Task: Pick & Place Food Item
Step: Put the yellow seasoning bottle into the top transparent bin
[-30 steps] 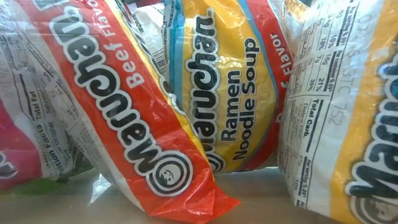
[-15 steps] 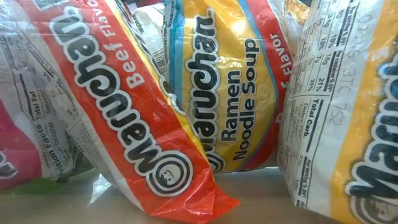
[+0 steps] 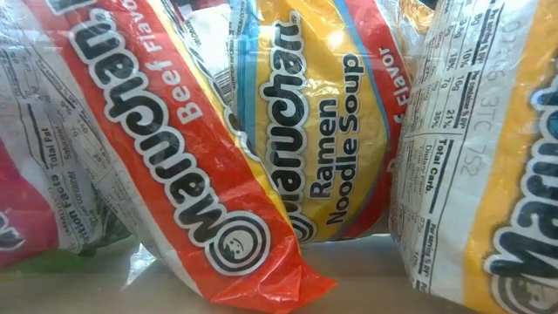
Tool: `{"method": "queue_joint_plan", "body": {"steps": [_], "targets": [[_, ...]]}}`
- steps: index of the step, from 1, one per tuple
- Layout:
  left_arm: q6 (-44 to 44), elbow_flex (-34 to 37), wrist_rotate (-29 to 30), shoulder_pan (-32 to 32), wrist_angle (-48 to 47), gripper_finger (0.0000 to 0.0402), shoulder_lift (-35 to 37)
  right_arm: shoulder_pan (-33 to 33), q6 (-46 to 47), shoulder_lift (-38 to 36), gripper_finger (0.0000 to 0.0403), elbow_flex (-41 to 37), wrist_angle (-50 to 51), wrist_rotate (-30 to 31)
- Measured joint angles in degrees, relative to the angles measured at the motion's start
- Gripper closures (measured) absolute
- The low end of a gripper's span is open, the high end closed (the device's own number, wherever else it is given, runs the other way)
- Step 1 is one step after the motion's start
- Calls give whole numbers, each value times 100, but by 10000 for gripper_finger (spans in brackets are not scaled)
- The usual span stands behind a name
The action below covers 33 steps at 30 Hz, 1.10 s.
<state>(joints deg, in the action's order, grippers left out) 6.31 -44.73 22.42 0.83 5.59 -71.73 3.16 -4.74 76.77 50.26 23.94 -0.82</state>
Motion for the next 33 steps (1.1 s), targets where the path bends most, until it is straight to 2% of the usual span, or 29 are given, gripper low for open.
{"method": "queue_joint_plan", "body": {"steps": [8, 11, 16, 27, 33], "targets": [[-185, 1, 1316, 105, -781, 185, 880, 0, 3, 0, 45, 2, -85, -2], [-204, 0, 1476, 350, -935, 185, 1098, 0, 3, 0, 45, 2, -111, -4], [-337, 13, 1488, 948, -1153, 185, 1354, 0, 3, 0, 45, 2, -160, -14], [-352, 24, 1457, 2404, -1362, 185, 1397, 0, -21, 0, 45, 2, -225, -20], [-351, 24, 406, 3057, -1371, 185, 1286, 0, -25, 2, 45, 2, -293, -20]]}}
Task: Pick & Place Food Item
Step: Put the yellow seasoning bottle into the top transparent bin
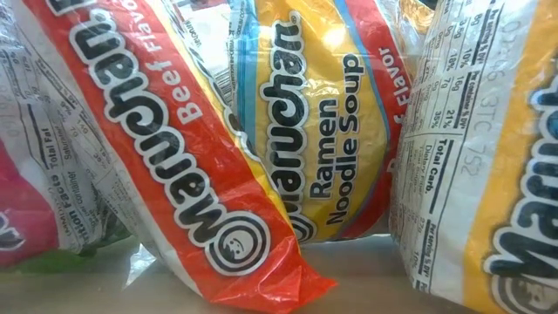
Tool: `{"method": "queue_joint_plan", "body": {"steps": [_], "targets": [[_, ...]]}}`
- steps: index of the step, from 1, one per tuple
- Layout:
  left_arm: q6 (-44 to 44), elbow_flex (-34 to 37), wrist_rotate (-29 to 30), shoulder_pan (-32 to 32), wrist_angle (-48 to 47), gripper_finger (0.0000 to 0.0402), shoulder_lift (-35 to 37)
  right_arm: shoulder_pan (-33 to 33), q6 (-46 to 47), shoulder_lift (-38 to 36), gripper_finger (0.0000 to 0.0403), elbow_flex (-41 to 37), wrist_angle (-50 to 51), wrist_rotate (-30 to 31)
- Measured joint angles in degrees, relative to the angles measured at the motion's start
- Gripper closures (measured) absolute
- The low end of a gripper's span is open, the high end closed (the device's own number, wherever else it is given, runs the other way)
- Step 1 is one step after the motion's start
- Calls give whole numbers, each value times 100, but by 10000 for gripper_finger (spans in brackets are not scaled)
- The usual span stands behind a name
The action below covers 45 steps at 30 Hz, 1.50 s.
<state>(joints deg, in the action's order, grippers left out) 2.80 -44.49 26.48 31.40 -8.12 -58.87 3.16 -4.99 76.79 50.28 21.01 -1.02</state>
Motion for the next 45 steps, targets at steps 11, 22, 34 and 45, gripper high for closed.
{"method": "queue_joint_plan", "body": {"steps": [11, 22, 34, 45], "targets": [[-587, 2, -223, 595, -4, 185, -810, -13, -2, 0, 45, 0, -34, -22], [-858, 2, -2092, 1252, -3, 185, -1038, -13, -11, 0, 45, 0, -30, -24], [-1470, 379, -2614, 1444, 142, 185, -1033, -13, -12, 9, 45, 2, -31, -26], [-2038, 976, -2839, 1444, 918, 185, -1032, -13, -143, 337, 45, 21, -134, -28]]}}
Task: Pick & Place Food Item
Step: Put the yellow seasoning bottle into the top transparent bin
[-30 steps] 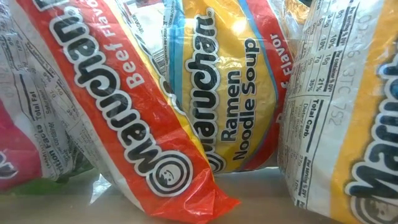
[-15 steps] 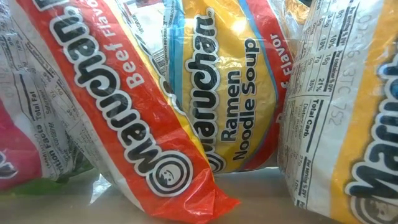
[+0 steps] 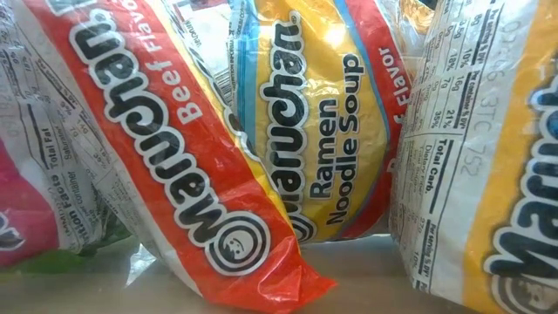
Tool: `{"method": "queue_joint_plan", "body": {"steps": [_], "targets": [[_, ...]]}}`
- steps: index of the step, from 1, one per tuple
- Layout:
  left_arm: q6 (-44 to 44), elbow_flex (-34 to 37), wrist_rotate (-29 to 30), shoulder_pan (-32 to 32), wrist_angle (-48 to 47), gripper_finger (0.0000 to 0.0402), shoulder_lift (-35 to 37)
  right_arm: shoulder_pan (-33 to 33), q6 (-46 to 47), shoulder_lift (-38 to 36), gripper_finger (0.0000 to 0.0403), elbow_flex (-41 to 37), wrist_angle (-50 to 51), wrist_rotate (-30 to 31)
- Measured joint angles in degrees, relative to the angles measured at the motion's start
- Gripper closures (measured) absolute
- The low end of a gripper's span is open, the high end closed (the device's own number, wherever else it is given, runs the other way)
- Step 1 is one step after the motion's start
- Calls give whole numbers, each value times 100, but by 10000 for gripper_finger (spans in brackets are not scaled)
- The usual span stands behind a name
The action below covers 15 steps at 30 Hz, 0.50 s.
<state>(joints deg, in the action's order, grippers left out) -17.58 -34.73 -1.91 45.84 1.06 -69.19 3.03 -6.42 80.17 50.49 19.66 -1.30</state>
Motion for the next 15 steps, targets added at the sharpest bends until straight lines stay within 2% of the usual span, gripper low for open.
{"method": "queue_joint_plan", "body": {"steps": [7, 15], "targets": [[2, 373, 5, 0, 581, 185, 0, 14, -21, 367, 45, -14, -182, -22], [189, 580, -1, -5, 969, 185, -63, 13, -15, 194, 45, -16, -106, -31]]}}
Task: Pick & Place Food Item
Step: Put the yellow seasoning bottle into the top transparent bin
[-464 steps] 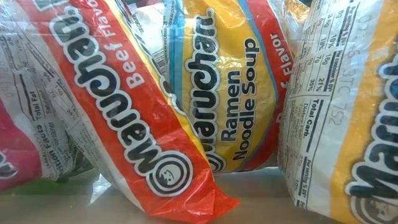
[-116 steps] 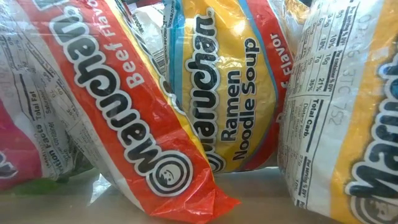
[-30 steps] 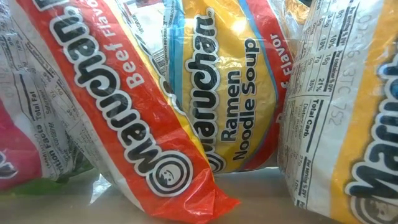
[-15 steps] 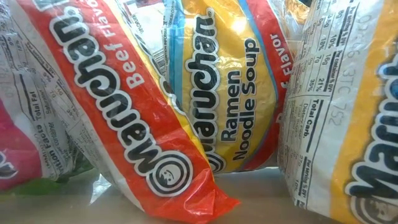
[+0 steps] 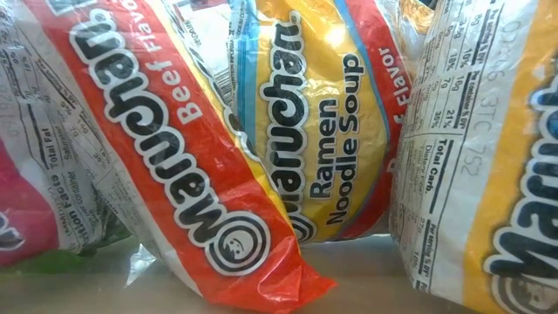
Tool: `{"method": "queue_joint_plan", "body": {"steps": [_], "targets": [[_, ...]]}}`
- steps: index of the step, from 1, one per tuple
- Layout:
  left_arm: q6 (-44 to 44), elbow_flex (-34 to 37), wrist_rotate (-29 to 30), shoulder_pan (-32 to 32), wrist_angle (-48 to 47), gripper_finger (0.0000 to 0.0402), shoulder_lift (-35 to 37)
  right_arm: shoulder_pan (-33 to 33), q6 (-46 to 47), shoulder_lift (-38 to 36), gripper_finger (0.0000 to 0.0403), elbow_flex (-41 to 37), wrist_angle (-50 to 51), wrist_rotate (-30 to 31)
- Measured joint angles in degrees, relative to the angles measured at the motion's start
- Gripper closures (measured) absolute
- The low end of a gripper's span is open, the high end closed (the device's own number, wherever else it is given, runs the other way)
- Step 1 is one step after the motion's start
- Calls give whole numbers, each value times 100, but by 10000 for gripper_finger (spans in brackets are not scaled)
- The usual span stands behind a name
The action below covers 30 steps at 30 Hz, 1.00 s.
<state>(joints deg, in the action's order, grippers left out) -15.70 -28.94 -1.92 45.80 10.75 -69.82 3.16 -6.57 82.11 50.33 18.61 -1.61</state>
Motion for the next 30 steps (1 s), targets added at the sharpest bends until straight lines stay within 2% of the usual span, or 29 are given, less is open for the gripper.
{"method": "queue_joint_plan", "body": {"steps": [17, 30], "targets": [[100, 86, 16, 5, 362, 185, 94, -13, 55, -9, 45, 0, 8, -7], [-55, 84, -110, 5, -263, 185, 87, -17, 55, -9, 45, 0, 20, -9]]}}
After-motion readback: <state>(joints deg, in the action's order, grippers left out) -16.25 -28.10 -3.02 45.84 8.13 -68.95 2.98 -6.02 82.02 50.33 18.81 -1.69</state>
